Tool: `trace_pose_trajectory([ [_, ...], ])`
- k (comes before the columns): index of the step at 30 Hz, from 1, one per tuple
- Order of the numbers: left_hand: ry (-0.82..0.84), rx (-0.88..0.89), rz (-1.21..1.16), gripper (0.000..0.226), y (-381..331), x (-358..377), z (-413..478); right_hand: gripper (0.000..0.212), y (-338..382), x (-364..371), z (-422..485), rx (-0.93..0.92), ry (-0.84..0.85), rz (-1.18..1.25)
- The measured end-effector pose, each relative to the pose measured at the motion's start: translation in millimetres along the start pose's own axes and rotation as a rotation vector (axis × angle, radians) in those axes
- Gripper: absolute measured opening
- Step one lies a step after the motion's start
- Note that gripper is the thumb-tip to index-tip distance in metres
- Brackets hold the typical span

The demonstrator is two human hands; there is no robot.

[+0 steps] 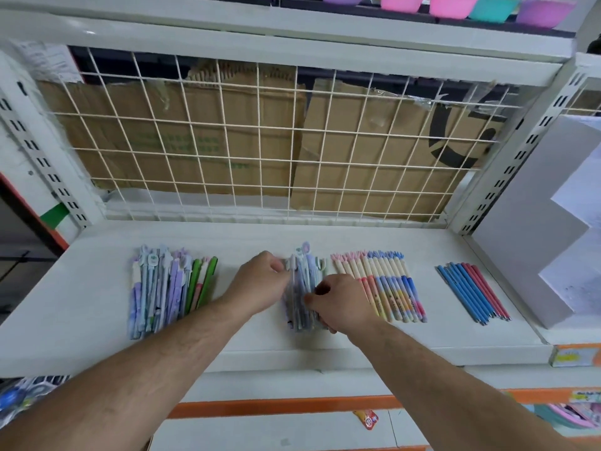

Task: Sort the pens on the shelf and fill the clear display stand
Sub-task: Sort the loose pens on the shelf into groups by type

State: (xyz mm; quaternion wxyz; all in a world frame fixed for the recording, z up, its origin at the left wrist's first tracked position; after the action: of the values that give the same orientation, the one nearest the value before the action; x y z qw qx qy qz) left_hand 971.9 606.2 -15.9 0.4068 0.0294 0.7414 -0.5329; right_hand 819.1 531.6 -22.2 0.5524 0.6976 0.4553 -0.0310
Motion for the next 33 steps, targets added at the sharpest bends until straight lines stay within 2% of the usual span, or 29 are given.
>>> trace_pose_trajectory([
  [6, 0.034, -0.001, 0.195, 0.01, 24, -14, -3, 0.022, 5, 12, 10, 0.024, -0.047, -0.099],
  [10, 0.095, -0.008, 0.203, 0.013, 33, -14, -4, 0.023, 7, 15, 8, 0.016, -0.082, -0.152],
  [19, 0.106, 0.049, 0.259, 0.017, 36, -14, -4, 0.014, 13, 16, 3, -0.079, -0.175, -0.28],
  [25, 0.012, 0.122, 0.488, 0.028, 34, -27, -12, 0.019, 29, 28, -1, -0.24, -0.178, -0.445],
  [29, -0.098, 0.098, 0.717, 0.036, 43, -48, -16, 0.021, 37, 40, 0, -0.282, -0.164, -0.463],
  [33, -0.159, 0.063, 0.85, 0.037, 55, -69, -19, 0.021, 45, 52, 2, -0.333, -0.149, -0.476],
])
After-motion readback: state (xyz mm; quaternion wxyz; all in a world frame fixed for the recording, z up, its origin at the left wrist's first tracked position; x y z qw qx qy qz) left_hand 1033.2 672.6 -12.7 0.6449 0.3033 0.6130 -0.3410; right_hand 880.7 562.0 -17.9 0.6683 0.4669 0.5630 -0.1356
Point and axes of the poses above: each hand's wrist, its own z-axis towards the middle knuckle, its own x-axis out of the palm, y = z × x, the point moved 4 cm from there along z, towards the middle knuckle, and after that the axes turned 7 degrees about x, right-handed, at the moved point
